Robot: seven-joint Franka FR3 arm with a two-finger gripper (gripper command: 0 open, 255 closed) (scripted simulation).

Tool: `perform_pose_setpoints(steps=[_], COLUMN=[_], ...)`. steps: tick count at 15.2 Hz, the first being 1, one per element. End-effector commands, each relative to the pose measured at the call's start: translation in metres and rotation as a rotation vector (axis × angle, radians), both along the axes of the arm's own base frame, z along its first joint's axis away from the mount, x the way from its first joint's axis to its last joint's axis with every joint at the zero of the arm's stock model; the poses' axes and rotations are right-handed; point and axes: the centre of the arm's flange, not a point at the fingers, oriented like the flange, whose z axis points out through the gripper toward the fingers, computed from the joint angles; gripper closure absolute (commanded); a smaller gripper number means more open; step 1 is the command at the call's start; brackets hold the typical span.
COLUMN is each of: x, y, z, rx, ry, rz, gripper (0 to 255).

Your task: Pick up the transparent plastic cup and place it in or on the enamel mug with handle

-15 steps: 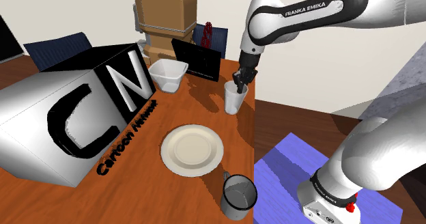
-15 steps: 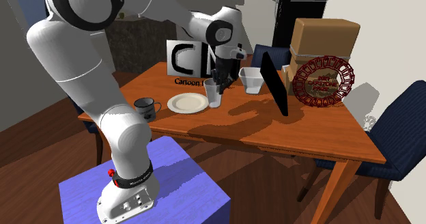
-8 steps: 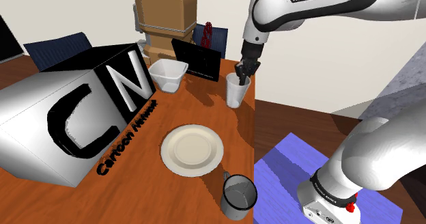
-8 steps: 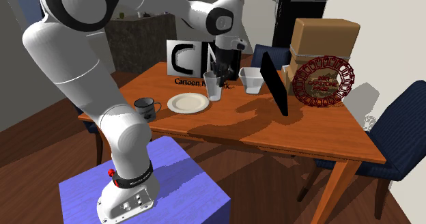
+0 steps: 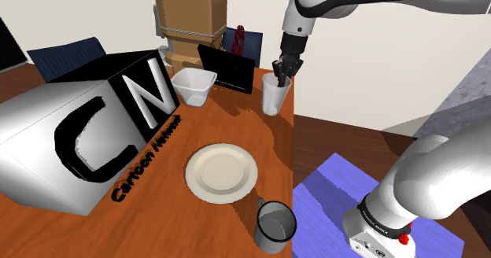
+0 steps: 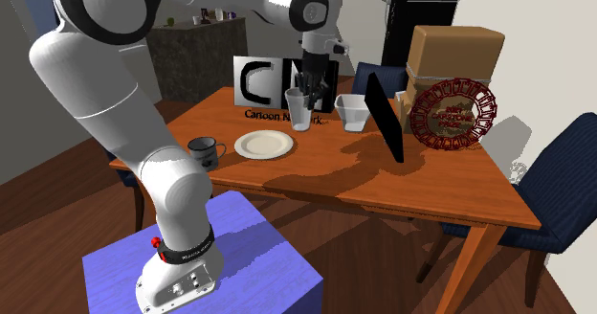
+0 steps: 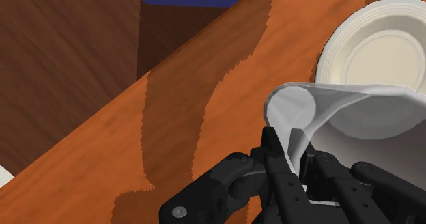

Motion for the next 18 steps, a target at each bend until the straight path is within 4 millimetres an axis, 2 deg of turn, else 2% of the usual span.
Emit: perform_pose_setpoints(steps=[1, 18], x=[-0.001, -0.165], y=[0.0, 0.151], z=[0.008, 0.033], rx=[0.0, 0.0], ry=[0.0, 0.0], rz=[0.0, 0.0], gripper=[255, 255])
